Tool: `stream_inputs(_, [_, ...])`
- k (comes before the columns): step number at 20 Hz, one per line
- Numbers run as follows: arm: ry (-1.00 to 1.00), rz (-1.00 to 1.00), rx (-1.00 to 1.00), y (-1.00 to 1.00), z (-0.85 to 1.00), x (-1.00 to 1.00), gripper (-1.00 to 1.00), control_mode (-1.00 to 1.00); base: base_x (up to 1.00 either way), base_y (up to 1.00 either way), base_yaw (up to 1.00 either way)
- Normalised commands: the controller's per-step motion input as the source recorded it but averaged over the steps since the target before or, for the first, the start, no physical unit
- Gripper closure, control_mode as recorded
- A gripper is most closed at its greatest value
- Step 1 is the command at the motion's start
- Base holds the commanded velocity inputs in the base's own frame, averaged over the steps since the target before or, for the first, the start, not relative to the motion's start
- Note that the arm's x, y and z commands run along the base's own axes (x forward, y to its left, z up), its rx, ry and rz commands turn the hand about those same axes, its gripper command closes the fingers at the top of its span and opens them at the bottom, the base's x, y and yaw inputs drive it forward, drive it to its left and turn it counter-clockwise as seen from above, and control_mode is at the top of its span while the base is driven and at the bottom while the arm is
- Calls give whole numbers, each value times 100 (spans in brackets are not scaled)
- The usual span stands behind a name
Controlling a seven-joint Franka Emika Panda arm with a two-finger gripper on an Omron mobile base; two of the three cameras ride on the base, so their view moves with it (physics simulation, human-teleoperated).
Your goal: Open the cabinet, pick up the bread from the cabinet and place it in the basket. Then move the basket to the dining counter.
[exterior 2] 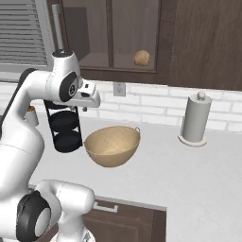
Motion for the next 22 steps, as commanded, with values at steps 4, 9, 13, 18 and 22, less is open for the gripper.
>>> stream_inputs(4, [0, 0, 0, 0, -3, -10, -100, -100, 0, 0, 0])
stream_inputs(9, [-18, -3, 0, -2, -1, -35, -100, -100, 0, 0, 0])
stream_inputs(13, [-69, -7, 2, 39, 34, -25, -100, -100, 0, 0, 0])
stream_inputs(18, [-61, -9, 1, 44, 70, -1, -100, -100, 0, 0, 0])
stream_inputs(22, [-30, -10, 5, 24, 91, 0, -100, -100, 0, 0, 0])
